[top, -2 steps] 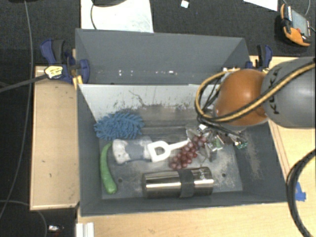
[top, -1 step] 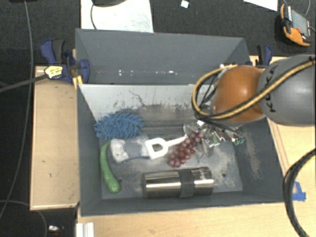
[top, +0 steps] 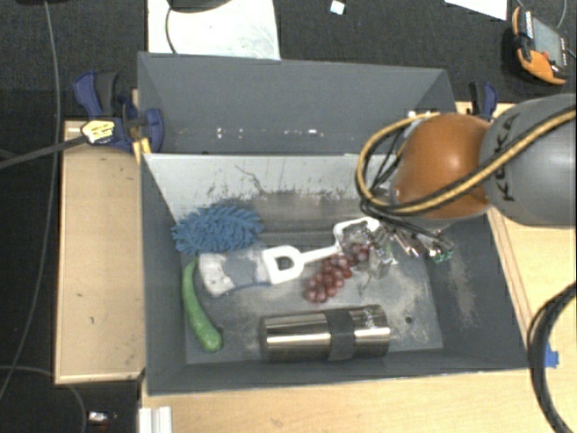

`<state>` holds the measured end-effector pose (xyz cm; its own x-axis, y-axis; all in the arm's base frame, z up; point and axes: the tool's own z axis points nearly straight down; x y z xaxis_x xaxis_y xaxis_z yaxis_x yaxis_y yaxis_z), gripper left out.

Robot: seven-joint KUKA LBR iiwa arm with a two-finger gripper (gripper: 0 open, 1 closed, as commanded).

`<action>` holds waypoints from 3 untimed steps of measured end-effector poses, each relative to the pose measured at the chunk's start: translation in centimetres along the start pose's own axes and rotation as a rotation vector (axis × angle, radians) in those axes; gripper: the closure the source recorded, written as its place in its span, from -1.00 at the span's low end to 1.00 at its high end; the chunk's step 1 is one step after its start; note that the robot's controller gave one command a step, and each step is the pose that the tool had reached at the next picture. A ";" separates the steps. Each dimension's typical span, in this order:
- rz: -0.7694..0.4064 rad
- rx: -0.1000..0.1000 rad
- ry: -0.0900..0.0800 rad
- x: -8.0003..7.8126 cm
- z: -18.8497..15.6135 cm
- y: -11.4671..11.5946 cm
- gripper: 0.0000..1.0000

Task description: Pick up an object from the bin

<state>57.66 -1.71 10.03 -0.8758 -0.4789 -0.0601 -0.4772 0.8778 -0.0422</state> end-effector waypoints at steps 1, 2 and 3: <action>-0.129 0.000 -0.002 -0.5 -1.4 0.1 -1.00; -0.243 0.003 -0.005 -0.7 1.5 0.2 -1.00; -0.113 0.000 -0.004 -0.1 3.0 0.9 1.00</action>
Offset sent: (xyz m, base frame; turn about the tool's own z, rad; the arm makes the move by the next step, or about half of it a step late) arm 0.0000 0.0000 0.0000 0.0000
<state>57.50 -0.86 7.05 -0.8163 -0.5746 -0.0588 -0.5726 0.8184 -0.0487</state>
